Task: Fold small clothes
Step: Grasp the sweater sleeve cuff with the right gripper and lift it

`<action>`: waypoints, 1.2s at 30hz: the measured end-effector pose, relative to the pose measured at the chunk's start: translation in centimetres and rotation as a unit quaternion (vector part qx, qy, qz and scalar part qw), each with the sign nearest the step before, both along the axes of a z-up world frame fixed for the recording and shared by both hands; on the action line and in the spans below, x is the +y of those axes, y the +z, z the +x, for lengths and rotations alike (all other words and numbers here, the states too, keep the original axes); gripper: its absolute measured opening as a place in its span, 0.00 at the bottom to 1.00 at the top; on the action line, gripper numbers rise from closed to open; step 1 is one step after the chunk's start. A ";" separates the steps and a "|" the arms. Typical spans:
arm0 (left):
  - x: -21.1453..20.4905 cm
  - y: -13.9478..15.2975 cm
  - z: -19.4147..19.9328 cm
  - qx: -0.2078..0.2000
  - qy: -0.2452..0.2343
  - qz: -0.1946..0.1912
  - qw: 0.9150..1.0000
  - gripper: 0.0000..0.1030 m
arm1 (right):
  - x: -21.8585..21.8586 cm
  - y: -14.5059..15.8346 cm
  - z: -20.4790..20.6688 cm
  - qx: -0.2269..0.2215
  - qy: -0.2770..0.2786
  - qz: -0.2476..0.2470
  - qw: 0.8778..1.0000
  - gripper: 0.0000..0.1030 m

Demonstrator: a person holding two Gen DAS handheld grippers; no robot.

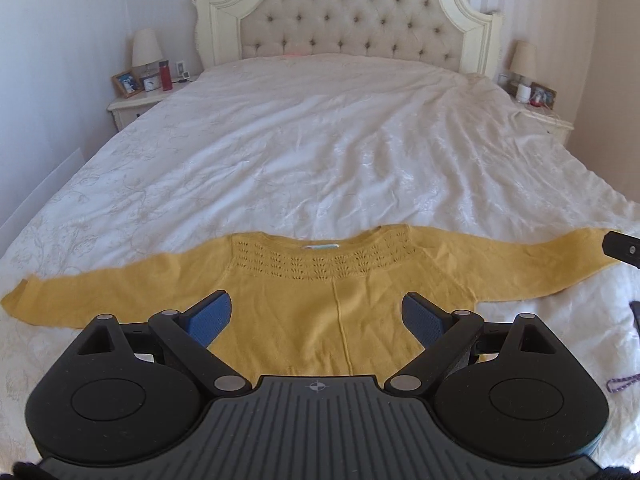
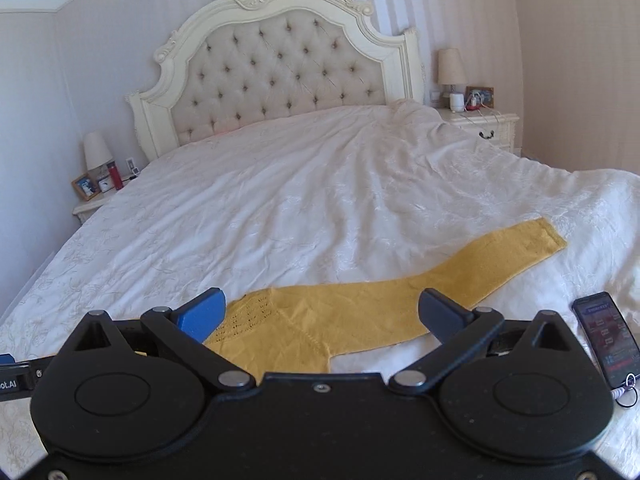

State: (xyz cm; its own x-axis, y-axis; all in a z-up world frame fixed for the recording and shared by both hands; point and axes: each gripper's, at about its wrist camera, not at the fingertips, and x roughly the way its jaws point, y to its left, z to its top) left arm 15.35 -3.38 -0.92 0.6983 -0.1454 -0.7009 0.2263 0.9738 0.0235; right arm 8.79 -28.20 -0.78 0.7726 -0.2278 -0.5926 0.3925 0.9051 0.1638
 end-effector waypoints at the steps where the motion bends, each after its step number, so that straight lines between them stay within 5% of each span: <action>1: -0.5 -0.3 0.4 0.008 -0.003 0.001 1.000 0.91 | -0.9 -0.4 0.6 0.012 -0.004 0.005 1.000 0.99; 9: -4.6 -3.2 2.9 0.093 0.015 0.021 0.995 0.85 | -11.4 -4.1 4.6 0.109 -0.029 -0.008 0.994 0.98; 13: -6.7 -3.9 3.3 0.117 0.047 0.023 0.992 0.85 | -18.8 -5.6 6.9 0.151 -0.021 0.009 0.988 0.78; 21: -10.3 -4.5 4.1 0.156 0.097 0.010 0.983 0.83 | -32.0 -7.2 10.2 0.206 -0.029 0.000 0.978 0.72; 26: -11.5 -5.0 4.5 0.175 0.115 0.007 0.978 0.82 | -36.5 -9.6 11.1 0.243 -0.029 0.018 0.969 0.66; 32: -11.6 -5.7 4.8 0.187 0.127 0.015 0.974 0.82 | -38.8 -11.8 10.7 0.236 -0.012 0.102 0.966 0.43; 34: -11.2 -6.1 4.9 0.197 0.127 0.011 0.972 0.80 | -38.8 -11.9 10.6 0.227 -0.005 0.116 0.967 0.16; 36: -10.7 -6.6 5.0 0.206 0.123 0.006 0.971 0.75 | -38.5 -11.4 10.5 0.219 -0.003 0.120 0.968 0.15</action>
State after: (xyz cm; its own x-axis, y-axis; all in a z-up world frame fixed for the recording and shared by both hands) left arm 20.32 -14.09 -7.47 0.3703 0.0011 -0.9289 -0.0209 0.9998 -0.0072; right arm 19.31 -66.72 -12.23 0.4338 -0.0471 -0.8998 0.4770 0.8592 0.1850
